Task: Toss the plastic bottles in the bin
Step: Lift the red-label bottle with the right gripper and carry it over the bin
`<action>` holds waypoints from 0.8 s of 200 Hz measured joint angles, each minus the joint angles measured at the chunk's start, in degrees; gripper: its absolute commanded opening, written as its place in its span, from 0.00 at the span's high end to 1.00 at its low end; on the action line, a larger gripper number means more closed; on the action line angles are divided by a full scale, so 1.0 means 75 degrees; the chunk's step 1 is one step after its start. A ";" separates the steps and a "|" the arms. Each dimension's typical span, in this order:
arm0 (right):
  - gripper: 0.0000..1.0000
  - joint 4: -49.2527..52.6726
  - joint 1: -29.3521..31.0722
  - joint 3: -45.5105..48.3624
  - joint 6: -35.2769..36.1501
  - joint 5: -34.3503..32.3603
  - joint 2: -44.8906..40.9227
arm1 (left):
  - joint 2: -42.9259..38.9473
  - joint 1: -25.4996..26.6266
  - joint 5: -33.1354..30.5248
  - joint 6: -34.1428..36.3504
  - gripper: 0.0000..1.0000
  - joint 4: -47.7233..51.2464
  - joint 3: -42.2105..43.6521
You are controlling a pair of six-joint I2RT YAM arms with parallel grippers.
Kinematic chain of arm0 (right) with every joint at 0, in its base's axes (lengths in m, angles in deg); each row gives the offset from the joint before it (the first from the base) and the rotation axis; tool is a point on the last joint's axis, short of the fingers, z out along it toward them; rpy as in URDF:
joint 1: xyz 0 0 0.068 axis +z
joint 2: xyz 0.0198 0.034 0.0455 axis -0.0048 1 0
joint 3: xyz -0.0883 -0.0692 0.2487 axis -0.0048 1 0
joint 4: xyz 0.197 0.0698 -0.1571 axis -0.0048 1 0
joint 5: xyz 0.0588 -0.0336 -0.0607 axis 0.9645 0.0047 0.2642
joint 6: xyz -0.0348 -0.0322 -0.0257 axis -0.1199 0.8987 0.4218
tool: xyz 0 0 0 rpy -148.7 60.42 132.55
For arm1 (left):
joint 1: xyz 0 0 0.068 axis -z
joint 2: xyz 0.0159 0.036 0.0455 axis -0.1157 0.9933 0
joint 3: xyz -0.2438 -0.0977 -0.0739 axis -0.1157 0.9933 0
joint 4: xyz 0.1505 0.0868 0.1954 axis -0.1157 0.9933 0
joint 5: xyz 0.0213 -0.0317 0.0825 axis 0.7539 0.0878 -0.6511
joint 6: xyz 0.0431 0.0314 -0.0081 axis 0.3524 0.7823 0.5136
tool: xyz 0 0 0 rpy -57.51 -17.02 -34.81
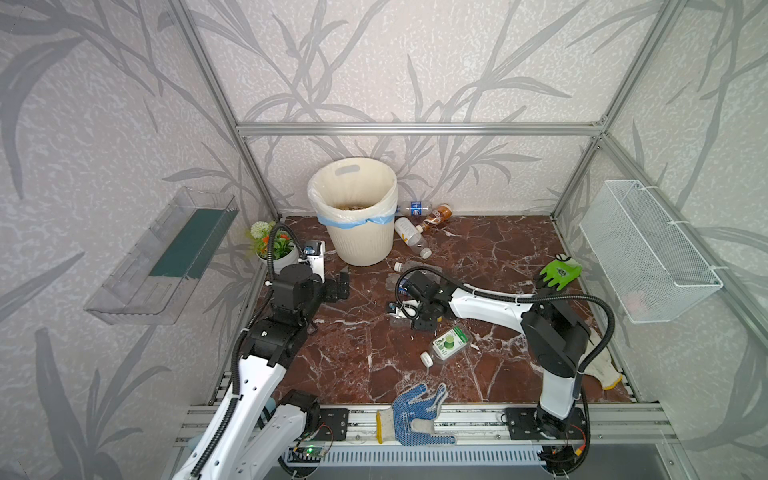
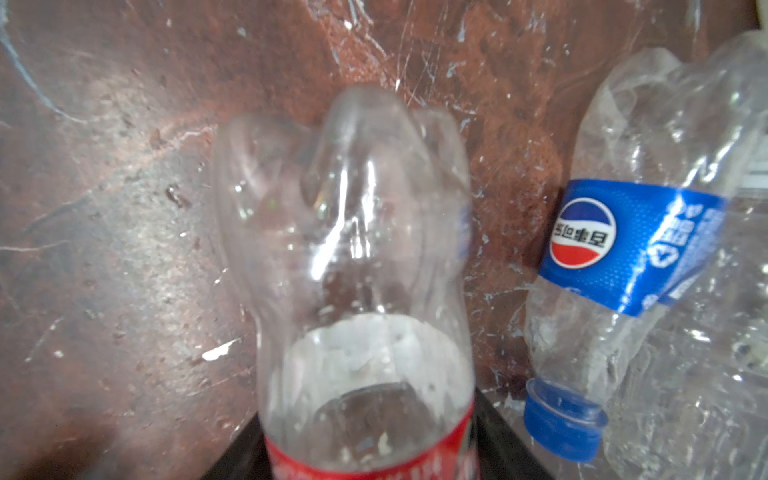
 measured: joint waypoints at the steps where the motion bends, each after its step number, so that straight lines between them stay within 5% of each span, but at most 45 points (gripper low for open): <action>1: 0.44 -0.0017 0.0000 0.0009 0.0000 0.0003 0.0000 | 0.0000 0.0000 0.0000 0.0003 0.01 0.0000 0.0000; 70: 0.45 -0.0717 -0.0093 0.0495 -0.0463 0.0111 -0.0836 | -0.0003 0.0000 -0.0035 0.0003 0.01 0.0000 0.0000; 160: 0.41 -0.3969 -0.0758 0.2821 -0.1801 0.0006 -0.4398 | -0.0085 0.0000 0.0274 0.0009 0.01 -0.0122 0.0087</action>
